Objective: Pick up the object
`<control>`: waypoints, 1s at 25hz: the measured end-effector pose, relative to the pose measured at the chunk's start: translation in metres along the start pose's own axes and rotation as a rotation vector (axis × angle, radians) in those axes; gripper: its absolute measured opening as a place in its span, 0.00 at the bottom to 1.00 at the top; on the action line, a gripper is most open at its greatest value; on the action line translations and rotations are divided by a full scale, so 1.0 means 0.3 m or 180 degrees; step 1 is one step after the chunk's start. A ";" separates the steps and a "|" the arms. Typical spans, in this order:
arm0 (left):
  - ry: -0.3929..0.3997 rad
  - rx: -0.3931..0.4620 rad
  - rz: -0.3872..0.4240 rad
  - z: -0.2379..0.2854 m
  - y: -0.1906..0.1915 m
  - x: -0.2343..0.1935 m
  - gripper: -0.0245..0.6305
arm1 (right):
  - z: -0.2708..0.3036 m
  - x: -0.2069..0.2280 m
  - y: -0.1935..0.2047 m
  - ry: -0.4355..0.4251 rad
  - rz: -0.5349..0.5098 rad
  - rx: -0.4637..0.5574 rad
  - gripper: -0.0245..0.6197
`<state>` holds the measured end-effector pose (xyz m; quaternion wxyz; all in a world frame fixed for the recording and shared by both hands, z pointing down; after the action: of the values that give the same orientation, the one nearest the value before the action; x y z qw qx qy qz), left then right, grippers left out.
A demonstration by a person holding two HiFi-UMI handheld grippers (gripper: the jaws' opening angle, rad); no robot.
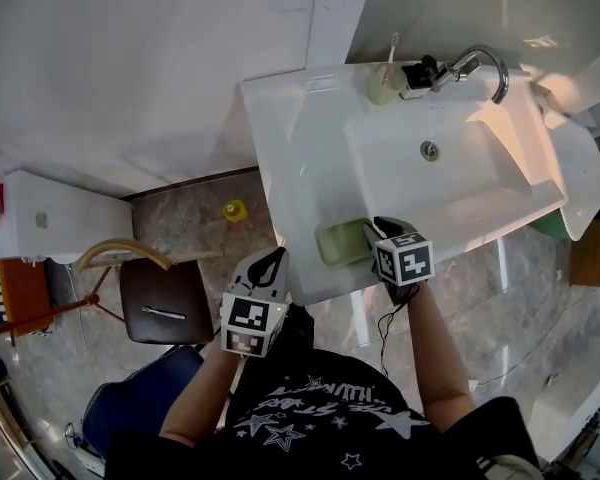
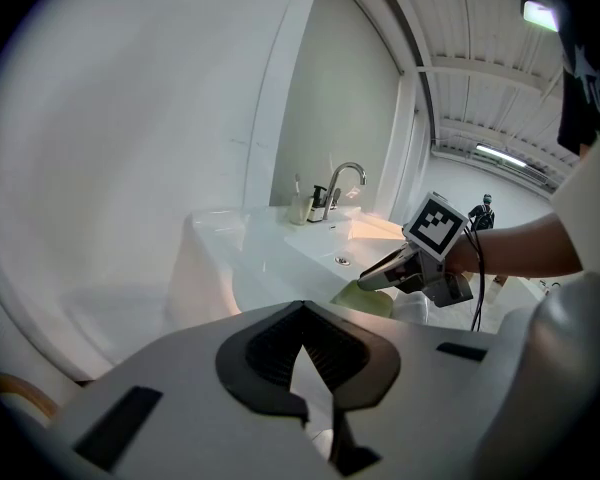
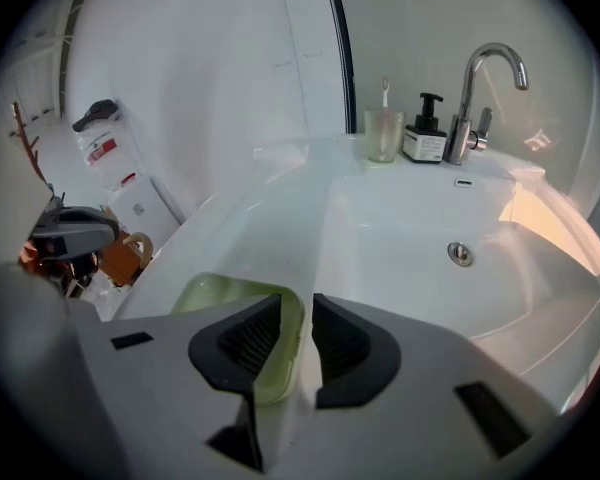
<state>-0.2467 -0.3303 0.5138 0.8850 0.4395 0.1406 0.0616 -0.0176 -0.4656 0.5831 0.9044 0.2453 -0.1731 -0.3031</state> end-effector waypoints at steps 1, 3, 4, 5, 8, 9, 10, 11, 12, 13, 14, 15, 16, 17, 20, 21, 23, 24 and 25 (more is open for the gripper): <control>0.0001 -0.0001 -0.0004 0.003 0.000 -0.003 0.06 | 0.009 0.001 0.001 -0.0001 0.0001 -0.0038 0.21; 0.0002 -0.0004 -0.0019 0.006 -0.001 -0.009 0.06 | 0.025 0.002 0.002 0.0000 0.0006 -0.0101 0.19; 0.0001 -0.0007 -0.0026 0.006 -0.001 -0.011 0.06 | 0.031 0.001 0.002 0.0007 0.0010 -0.0122 0.17; -0.0001 -0.0010 -0.0031 0.007 -0.001 -0.015 0.06 | 0.034 0.001 0.001 0.0020 0.0011 -0.0138 0.16; -0.0015 -0.0011 -0.0044 0.005 0.001 -0.028 0.06 | 0.040 -0.005 -0.007 0.0109 -0.0024 -0.0183 0.15; -0.0025 -0.0009 -0.0051 0.004 0.005 -0.032 0.06 | 0.041 -0.005 -0.008 0.0145 -0.0022 -0.0189 0.14; -0.0038 -0.0001 -0.0061 0.003 0.013 -0.035 0.06 | 0.041 -0.005 -0.009 0.0166 0.0002 -0.0186 0.12; -0.0053 0.0012 -0.0070 0.003 0.023 -0.036 0.06 | 0.040 -0.005 -0.009 0.0170 0.0041 -0.0174 0.11; -0.0067 0.0028 -0.0073 0.001 0.033 -0.034 0.06 | 0.037 -0.004 -0.008 0.0165 0.0083 -0.0153 0.10; -0.0077 0.0042 -0.0068 -0.002 0.038 -0.027 0.06 | 0.030 -0.004 -0.008 0.0161 0.0112 -0.0122 0.10; -0.0081 0.0051 -0.0050 -0.008 0.038 -0.015 0.06 | 0.018 -0.003 -0.008 0.0160 0.0126 -0.0079 0.10; -0.0084 0.0057 -0.0018 -0.016 0.036 0.000 0.06 | 0.002 -0.004 -0.010 0.0159 0.0131 -0.0027 0.10; -0.0093 0.0066 0.0022 -0.025 0.034 0.016 0.06 | -0.015 -0.007 -0.011 0.0151 0.0137 0.0033 0.10; -0.0110 0.0084 0.0059 -0.037 0.033 0.032 0.06 | -0.034 -0.011 -0.013 0.0134 0.0148 0.0097 0.10; -0.0186 0.0172 0.0126 -0.082 0.029 0.089 0.06 | -0.104 -0.022 -0.013 0.0069 0.0166 0.0287 0.10; -0.0213 0.0193 0.0134 -0.101 0.030 0.112 0.06 | -0.132 -0.024 -0.010 0.0053 0.0161 0.0345 0.10; -0.0282 0.0221 0.0146 -0.142 0.040 0.162 0.06 | -0.195 -0.028 0.001 0.0015 0.0156 0.0459 0.10; -0.0323 0.0237 0.0159 -0.163 0.046 0.187 0.06 | -0.228 -0.029 0.009 -0.0008 0.0161 0.0515 0.10; -0.0366 0.0259 0.0181 -0.185 0.051 0.211 0.06 | -0.262 -0.030 0.018 -0.0029 0.0168 0.0570 0.10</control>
<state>-0.2030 -0.2642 0.4817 0.8709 0.4818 0.0794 0.0556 0.0145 -0.4295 0.5201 0.8858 0.3191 -0.2100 -0.2636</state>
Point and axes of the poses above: the fingertips, and each gripper's own axes: z forward along the fingers, x to its right, y out of its underside, the point moved 8 cm from there along -z, backward along the fingers
